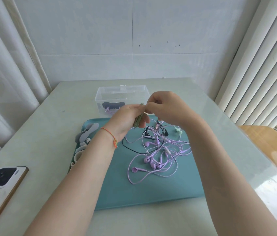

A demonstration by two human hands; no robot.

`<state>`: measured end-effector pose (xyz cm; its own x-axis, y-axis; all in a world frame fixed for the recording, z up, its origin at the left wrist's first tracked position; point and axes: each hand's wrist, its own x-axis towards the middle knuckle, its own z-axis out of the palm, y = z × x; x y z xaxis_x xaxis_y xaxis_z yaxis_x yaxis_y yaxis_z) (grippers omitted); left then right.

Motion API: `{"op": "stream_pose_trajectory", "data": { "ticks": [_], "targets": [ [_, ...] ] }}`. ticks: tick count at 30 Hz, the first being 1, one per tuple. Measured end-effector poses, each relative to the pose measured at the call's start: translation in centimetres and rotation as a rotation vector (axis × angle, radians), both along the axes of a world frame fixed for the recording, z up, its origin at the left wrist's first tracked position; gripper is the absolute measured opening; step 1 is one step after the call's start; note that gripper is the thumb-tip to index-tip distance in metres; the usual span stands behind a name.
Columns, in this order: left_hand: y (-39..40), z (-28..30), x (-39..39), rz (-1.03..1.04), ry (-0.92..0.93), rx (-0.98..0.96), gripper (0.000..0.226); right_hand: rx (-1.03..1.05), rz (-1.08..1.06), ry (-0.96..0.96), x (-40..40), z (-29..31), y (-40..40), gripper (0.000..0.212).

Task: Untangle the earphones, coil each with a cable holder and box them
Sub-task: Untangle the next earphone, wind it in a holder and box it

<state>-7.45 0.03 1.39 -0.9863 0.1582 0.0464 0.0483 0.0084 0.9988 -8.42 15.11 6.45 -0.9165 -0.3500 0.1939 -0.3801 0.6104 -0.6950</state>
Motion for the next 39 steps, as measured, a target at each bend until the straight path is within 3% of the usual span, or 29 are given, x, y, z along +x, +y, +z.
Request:
{"op": "stream_pose_trajectory", "data": {
  "ticks": [7,13,18,22,25,29,34,37,39],
  "targets": [
    [0.0,1.0,0.4,-0.223,-0.212,0.222,0.049,-0.123,-0.027,0.105,-1.2,-0.7,0.5,0.012],
    [-0.6,1.1,0.3,-0.364,-0.233,0.519,0.034,-0.199,-0.001,0.086,-1.6,-1.3,0.6,0.012],
    [-1.5,2.0,0.3,-0.481,-0.222,0.812,0.032,-0.117,0.059,0.048,-1.3,-1.9,-0.2,0.035],
    [-2.1,2.3,-0.2,-0.333,-0.166,1.024,0.032,-0.052,0.131,-0.015,-0.8,-2.1,-0.7,0.038],
    [-1.9,2.2,-0.4,-0.096,-0.090,1.045,0.036,-0.009,0.144,-0.061,-0.7,-2.1,-0.9,0.025],
    [-1.4,1.6,-0.4,0.046,-0.013,0.909,0.032,0.060,0.171,-0.140,-0.5,-2.2,-1.2,0.021],
    [-0.7,0.6,-0.8,0.137,0.114,0.601,0.030,0.140,0.203,-0.166,-0.8,-2.7,-1.1,0.014],
    [-0.1,-0.3,-0.7,0.214,0.208,0.204,0.027,0.228,0.214,-0.179,-1.1,-3.0,-0.9,0.012],
    [0.3,-0.9,-0.6,0.232,0.232,-0.214,0.029,0.361,0.201,-0.152,-1.4,-3.2,-1.0,0.019]
  ]
}}
